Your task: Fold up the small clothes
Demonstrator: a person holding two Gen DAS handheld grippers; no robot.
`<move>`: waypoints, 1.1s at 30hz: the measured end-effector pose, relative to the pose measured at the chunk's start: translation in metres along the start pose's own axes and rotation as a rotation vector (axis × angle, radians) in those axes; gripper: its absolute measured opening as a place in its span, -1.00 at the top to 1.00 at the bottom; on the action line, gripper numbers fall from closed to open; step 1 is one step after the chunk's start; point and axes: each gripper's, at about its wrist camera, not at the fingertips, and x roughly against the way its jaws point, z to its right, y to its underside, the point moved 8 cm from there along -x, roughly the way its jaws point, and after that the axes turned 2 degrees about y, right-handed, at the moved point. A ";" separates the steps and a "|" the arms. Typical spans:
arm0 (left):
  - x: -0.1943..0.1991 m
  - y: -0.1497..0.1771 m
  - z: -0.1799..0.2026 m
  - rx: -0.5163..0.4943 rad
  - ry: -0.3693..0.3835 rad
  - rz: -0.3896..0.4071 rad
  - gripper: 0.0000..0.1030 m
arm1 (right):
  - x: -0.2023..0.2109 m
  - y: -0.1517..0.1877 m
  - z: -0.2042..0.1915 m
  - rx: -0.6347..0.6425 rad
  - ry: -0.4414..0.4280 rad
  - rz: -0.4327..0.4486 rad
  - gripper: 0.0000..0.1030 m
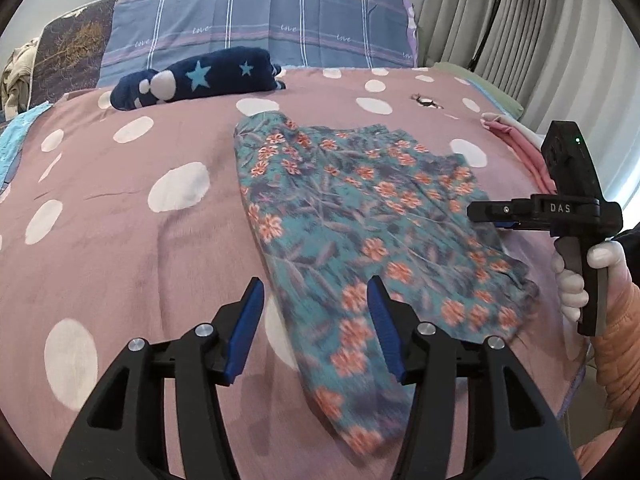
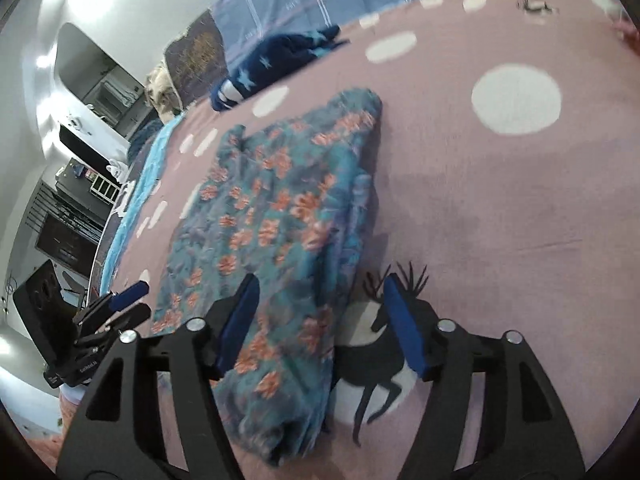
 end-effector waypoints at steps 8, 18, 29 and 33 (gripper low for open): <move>-0.048 -0.020 -0.025 0.002 0.064 -0.068 -0.09 | -0.023 -0.027 -0.008 0.039 -0.081 -0.021 -0.36; -0.105 -0.072 -0.046 0.172 0.314 -0.077 0.19 | -0.054 -0.059 -0.018 0.119 -0.128 -0.028 -0.23; -0.012 -0.150 0.016 -0.036 0.228 0.204 0.86 | 0.011 -0.077 -0.059 0.252 0.011 0.219 0.75; 0.037 -0.212 0.062 -0.184 0.200 0.336 0.86 | 0.094 -0.104 -0.087 0.341 0.082 0.453 0.75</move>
